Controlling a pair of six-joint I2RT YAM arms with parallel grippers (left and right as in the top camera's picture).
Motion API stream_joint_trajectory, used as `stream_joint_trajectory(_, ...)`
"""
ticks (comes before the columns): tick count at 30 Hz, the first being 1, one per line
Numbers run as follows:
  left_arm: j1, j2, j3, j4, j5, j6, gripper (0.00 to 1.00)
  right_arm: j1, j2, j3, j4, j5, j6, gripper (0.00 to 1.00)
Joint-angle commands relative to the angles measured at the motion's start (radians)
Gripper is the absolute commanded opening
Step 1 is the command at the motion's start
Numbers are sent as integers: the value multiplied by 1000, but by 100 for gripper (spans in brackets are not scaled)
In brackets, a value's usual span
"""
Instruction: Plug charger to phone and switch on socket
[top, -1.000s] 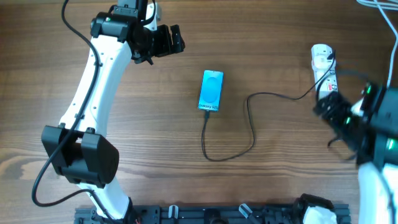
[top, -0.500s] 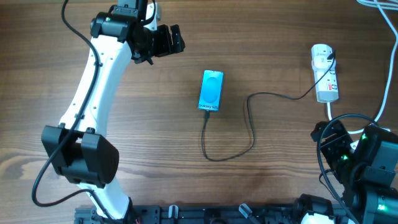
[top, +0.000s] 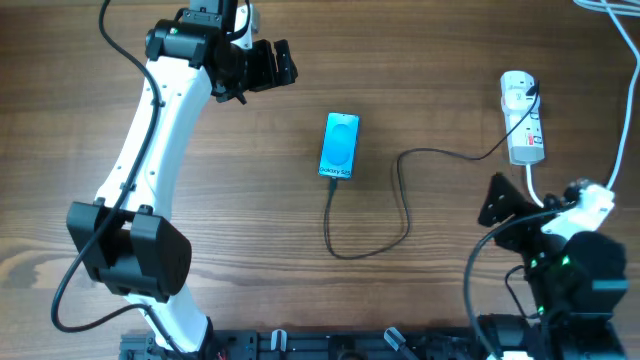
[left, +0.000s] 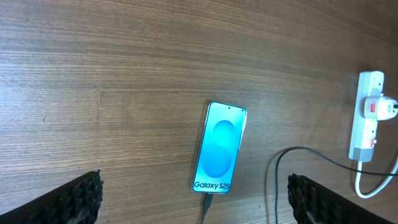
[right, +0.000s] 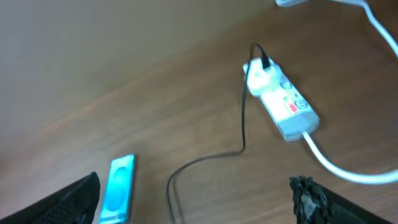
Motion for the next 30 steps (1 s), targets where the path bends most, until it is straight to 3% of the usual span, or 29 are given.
stream_joint_trajectory(1, 4, 10, -2, 2, -6, 5, 100, 6, -108, -132, 124, -31, -126, 100)
stream_joint_trajectory(4, 4, 10, -2, 2, -6, 5, 100, 23, -205, -275, 318, -229, -420, 100)
stream_joint_trajectory(6, 4, 10, -2, 2, -6, 5, 100, 24, -292, -372, 409, -207, -491, 100)
stream_joint_trajectory(17, 4, 10, -2, 2, -6, 5, 100, 27, -393, -672, 780, -147, -426, 100)
stream_joint_trajectory(21, 4, 10, -2, 2, -6, 5, 100, 27, -392, -676, 704, -87, -431, 100)
stream_joint_trajectory(30, 4, 10, -2, 2, -6, 5, 100, 27, -392, -676, 703, -80, -443, 100)
